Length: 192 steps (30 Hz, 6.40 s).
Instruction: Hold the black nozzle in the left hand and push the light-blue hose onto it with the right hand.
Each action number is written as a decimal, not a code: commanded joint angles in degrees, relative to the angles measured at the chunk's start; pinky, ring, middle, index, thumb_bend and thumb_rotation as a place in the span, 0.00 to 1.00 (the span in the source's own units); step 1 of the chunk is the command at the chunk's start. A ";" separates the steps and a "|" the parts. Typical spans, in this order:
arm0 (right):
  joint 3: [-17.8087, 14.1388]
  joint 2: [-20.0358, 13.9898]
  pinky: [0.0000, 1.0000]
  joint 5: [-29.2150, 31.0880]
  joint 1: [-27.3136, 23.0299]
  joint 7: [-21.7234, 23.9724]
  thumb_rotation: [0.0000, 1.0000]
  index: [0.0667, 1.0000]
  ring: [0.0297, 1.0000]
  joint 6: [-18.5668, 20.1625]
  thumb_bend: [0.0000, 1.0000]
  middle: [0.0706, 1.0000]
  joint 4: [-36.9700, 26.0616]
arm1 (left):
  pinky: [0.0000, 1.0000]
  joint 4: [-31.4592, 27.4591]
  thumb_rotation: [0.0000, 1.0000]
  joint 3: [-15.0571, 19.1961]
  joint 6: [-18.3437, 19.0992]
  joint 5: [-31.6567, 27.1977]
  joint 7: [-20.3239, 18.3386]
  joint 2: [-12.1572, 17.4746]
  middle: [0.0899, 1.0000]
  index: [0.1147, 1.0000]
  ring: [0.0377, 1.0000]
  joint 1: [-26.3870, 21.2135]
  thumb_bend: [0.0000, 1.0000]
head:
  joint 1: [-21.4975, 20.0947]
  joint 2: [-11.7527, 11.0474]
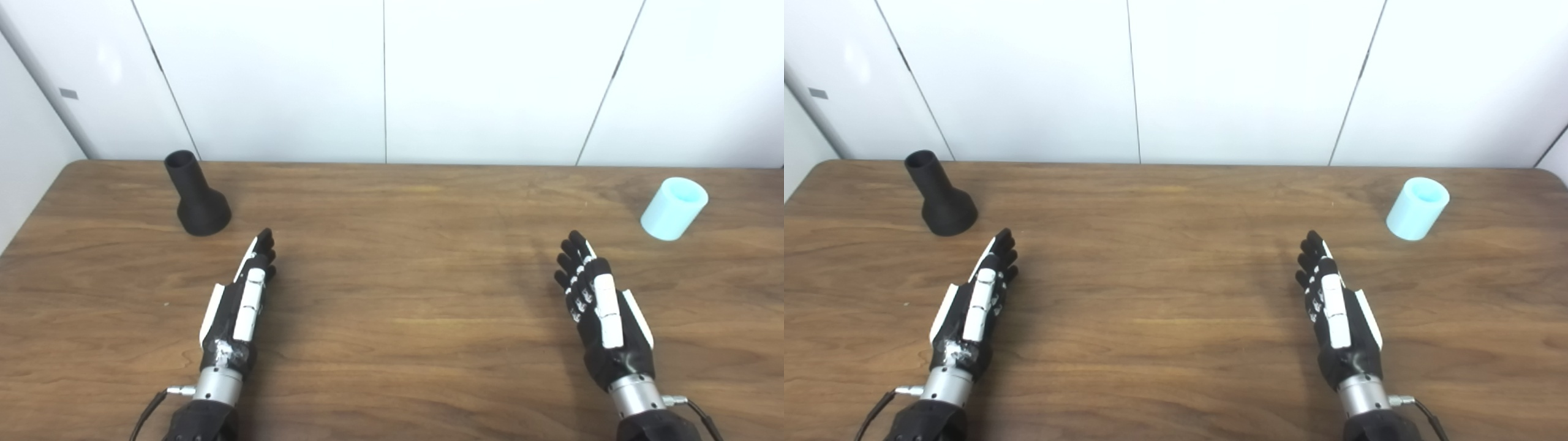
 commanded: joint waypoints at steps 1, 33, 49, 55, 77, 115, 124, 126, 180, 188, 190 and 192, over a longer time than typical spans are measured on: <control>-0.84 -0.30 0.99 2.32 -1.27 0.72 0.97 0.97 1.00 -1.50 0.47 0.99 -1.30 | 1.00 -0.37 0.87 -0.37 1.87 0.12 0.24 -0.77 0.99 0.97 0.99 -0.13 0.46 | 1.85 -0.34; -5.05 -7.13 1.00 7.71 -2.21 5.39 0.97 0.98 1.00 -5.72 0.64 1.00 5.35 | 0.93 0.24 0.44 -5.22 2.68 11.83 7.90 -8.89 0.94 0.95 0.94 -1.24 0.58 | 22.94 -6.88; -4.47 -6.54 0.90 4.77 -1.14 2.99 0.73 0.91 0.93 -3.94 0.59 0.93 3.40 | 0.82 -5.20 0.17 0.25 1.58 17.90 11.48 -4.68 0.87 0.91 0.85 -3.30 0.80 | 22.31 -7.30; -4.40 -6.36 0.87 4.18 -0.99 2.57 0.71 0.90 0.92 -2.85 0.58 0.92 2.83 | 0.82 -8.04 0.16 2.74 4.43 23.38 12.51 -1.52 0.87 0.90 0.86 -4.70 0.79 | 22.01 -7.01; -4.26 -6.42 0.90 6.61 -1.69 4.07 0.79 0.91 0.93 -4.18 0.63 0.93 5.13 | 0.81 -7.45 0.22 9.89 10.94 30.54 13.29 8.51 0.86 0.87 0.86 -11.71 0.83 | 21.17 -7.00; -2.77 -6.47 0.96 4.94 -1.49 3.44 0.65 0.98 0.98 -3.73 0.67 0.96 4.10 | 0.98 24.04 0.51 1.39 10.80 32.03 10.52 20.95 0.97 0.91 0.99 -29.11 1.00 | 19.30 -7.01; -2.78 -6.53 0.95 2.75 -1.54 3.01 0.61 0.99 0.97 -4.49 0.68 0.95 3.77 | 0.90 27.00 0.54 -2.20 14.50 34.87 9.91 21.61 0.93 0.88 0.96 -31.24 1.00 | 18.99 -6.80; -3.20 -6.43 0.94 4.49 -1.68 3.78 0.54 1.00 0.98 -4.74 0.66 0.96 4.13 | 0.94 27.01 0.53 -3.07 15.03 35.35 9.84 21.67 0.92 0.84 0.95 -31.32 1.00 | 18.91 -6.72; -3.33 -5.78 0.98 2.01 -1.61 2.04 0.53 1.00 0.98 -3.03 0.61 0.95 1.12 | 0.92 40.24 0.36 -11.32 16.13 37.34 10.29 22.62 0.82 0.74 0.89 -36.25 0.92 | 16.77 -6.69; -2.84 -5.73 0.97 -0.46 -1.66 1.49 0.56 1.00 0.98 -3.57 0.59 0.95 1.94 | 0.84 38.95 0.33 -9.98 15.73 35.48 9.71 21.70 0.75 0.72 0.82 -35.96 0.87 | 16.24 -7.10; -2.90 -5.70 0.97 -1.02 -1.69 1.44 0.57 1.00 0.97 -3.61 0.59 0.94 1.88 | 0.77 38.86 0.28 -9.37 15.24 34.44 9.53 21.39 0.71 0.68 0.75 -36.04 0.85 | 16.18 -7.27; -3.18 -5.62 0.96 -0.49 -1.77 1.72 0.57 1.00 0.97 -3.59 0.59 0.94 1.97 | 0.62 39.06 0.18 -9.08 14.77 33.64 8.87 21.21 0.62 0.61 0.62 -36.16 0.79 | 16.18 -7.27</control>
